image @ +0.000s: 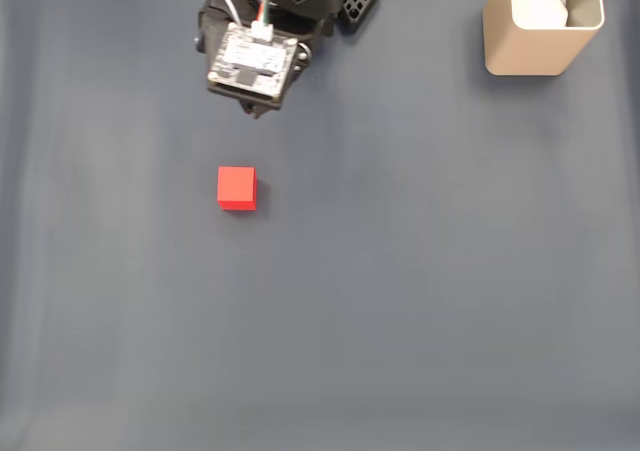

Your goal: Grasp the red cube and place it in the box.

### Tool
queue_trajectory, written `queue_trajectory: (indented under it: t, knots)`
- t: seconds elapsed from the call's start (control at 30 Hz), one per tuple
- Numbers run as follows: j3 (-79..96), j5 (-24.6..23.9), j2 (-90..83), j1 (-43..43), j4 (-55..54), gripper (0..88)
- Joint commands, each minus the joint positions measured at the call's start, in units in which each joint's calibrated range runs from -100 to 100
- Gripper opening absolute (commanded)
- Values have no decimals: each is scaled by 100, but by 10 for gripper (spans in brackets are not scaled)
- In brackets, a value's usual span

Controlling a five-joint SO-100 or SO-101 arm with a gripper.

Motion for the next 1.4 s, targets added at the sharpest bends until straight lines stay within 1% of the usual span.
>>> queue_trajectory:
  t: [0.0,0.37,0.73,0.9,1.0,1.07,1.37]
  knots:
    - [-352,151,145,259,-62,8]
    - [-361,410,362,607,-193,32]
    - [-215,654,448,614,-538,148]
    - [-24,625,466,614,-817,219]
    - [49,654,466,643,-915,237]
    - [86,611,457,671,-1014,269]
    - [386,576,379,721,-1383,294]
